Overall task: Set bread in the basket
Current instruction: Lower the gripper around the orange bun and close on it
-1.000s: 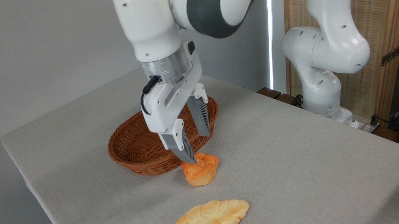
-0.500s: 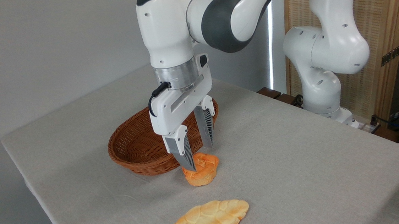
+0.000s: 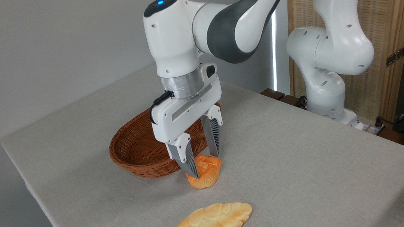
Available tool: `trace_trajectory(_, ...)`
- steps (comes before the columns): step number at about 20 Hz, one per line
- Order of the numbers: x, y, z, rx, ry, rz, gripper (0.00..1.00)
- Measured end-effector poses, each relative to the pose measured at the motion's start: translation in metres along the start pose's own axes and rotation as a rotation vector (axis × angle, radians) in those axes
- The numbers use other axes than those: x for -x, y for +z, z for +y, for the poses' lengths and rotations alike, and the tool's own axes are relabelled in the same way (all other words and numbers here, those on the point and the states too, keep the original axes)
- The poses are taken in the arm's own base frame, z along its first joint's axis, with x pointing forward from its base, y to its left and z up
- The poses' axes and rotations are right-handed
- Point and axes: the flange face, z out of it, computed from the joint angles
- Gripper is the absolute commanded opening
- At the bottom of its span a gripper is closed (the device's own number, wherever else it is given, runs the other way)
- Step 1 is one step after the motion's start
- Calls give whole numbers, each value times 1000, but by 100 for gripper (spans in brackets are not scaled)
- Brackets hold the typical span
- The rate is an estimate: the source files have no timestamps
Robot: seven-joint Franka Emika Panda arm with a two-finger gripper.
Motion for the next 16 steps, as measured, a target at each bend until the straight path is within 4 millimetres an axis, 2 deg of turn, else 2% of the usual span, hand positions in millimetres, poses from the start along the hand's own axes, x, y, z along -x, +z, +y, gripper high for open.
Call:
trace_trajectory(10, 4, 22, -6, -1, 14, -19, 100)
trace_trajectory(14, 4, 26, -6, 6, 14, -15, 66)
trace_trajectory(16, 4, 26, -6, 4, 14, -15, 61)
